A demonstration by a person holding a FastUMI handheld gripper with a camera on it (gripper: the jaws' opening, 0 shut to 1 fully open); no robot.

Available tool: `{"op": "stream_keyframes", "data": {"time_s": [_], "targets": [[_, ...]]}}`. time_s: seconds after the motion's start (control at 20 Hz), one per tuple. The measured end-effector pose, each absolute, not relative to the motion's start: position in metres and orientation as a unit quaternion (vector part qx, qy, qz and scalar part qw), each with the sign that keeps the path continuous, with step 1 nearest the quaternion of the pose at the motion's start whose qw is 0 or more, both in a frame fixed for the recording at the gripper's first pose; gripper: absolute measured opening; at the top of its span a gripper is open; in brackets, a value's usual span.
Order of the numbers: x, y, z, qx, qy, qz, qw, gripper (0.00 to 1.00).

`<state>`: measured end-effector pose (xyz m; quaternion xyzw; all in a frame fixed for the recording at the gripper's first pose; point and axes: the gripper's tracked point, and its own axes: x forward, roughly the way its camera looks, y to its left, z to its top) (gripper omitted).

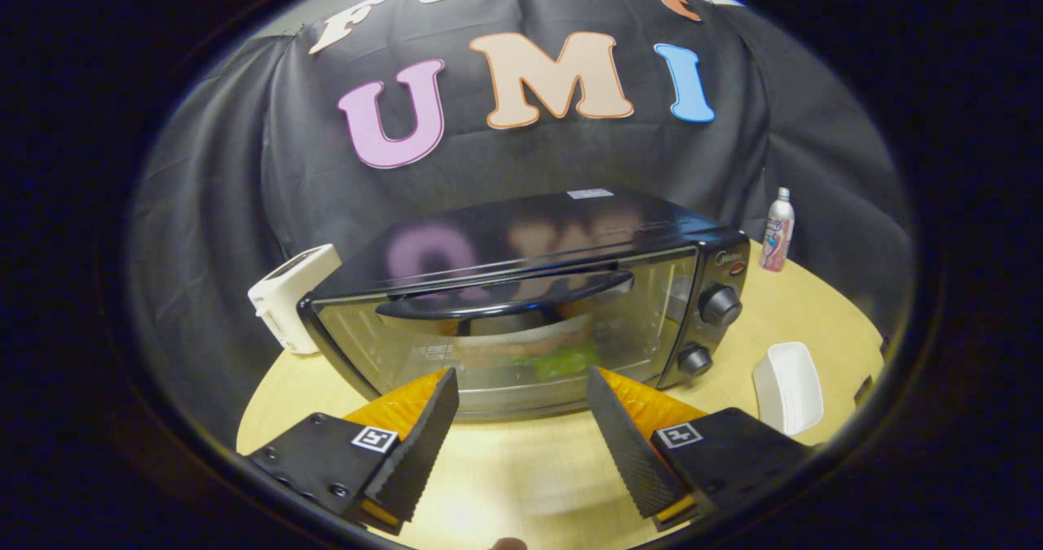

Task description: Open the toaster oven, put the food inside, and close the toaster oven door.

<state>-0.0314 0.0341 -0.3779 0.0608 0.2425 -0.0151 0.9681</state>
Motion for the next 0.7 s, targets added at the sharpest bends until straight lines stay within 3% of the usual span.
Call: {"op": "stream_keyframes", "data": {"time_s": [0.3,0.7], "targets": [[-0.043,-0.001,-0.307,0.067,0.183,-0.039,0.980,0.99],[-0.009,-0.072,-0.119,0.051,0.046,-0.097,0.993,0.99]]}}
